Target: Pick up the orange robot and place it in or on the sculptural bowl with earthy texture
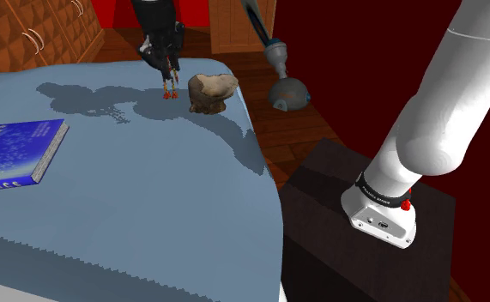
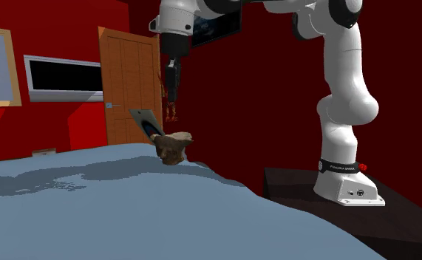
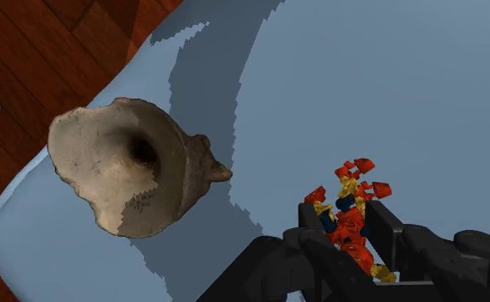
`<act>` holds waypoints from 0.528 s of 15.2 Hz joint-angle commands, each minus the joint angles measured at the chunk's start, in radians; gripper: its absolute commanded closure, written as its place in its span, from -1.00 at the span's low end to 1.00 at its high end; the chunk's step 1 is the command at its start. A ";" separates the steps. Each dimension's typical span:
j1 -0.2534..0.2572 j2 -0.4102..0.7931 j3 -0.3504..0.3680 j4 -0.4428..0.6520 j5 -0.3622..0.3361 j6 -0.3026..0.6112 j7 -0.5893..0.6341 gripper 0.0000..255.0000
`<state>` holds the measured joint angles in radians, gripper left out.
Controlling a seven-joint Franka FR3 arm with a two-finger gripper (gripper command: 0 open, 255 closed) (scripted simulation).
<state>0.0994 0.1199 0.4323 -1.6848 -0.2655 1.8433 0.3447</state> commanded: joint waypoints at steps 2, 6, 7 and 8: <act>-0.044 -0.013 -0.031 -0.019 0.013 0.025 -0.075 1.00; -0.096 -0.014 -0.071 -0.023 0.023 0.048 -0.166 1.00; -0.109 -0.011 -0.081 -0.021 0.025 0.053 -0.189 1.00; -0.121 -0.008 -0.090 -0.017 0.027 0.057 -0.211 1.00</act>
<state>-0.0070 0.1146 0.3525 -1.6948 -0.2427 1.8895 0.1598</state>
